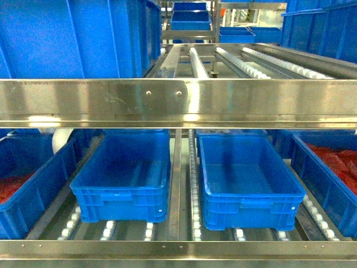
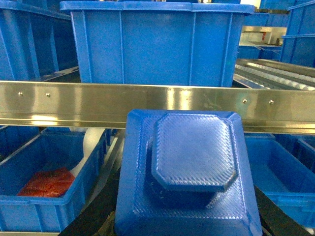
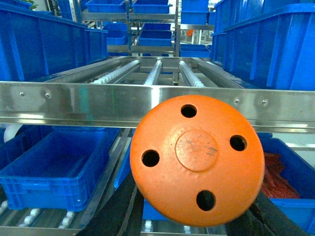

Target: Sort blue parts and orange caps into right shelf containers

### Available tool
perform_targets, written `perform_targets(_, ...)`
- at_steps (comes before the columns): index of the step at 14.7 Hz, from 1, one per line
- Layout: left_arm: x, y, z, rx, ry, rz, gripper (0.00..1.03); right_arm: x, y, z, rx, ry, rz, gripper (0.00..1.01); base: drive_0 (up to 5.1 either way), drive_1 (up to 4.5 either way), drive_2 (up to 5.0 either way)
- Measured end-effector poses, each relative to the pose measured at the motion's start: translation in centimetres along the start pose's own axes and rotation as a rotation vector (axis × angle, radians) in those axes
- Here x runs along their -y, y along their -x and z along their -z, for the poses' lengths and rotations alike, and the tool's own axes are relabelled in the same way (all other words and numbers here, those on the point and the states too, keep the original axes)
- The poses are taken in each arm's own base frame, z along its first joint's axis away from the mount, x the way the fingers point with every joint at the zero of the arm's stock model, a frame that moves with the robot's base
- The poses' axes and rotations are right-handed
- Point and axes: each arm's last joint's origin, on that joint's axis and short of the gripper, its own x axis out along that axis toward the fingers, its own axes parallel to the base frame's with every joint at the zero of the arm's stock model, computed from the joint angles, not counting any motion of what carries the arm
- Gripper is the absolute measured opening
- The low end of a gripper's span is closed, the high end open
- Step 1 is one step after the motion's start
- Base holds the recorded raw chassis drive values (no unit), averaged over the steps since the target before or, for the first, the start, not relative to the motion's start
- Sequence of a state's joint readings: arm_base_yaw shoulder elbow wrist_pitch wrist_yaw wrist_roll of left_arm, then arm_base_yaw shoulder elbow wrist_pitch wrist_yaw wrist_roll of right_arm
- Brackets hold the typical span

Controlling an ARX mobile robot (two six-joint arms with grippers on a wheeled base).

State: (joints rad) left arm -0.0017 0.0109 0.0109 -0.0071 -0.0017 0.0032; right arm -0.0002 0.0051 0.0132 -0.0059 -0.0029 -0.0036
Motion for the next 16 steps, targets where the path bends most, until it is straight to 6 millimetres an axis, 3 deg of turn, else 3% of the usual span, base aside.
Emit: perform_targets(16,0.0,0.0,0.0,0.0,0.0,0.001,0.43,0.01,0.0,0.01,-0.001,-0.004,0.003,0.4,-5.1,2.35,2.3)
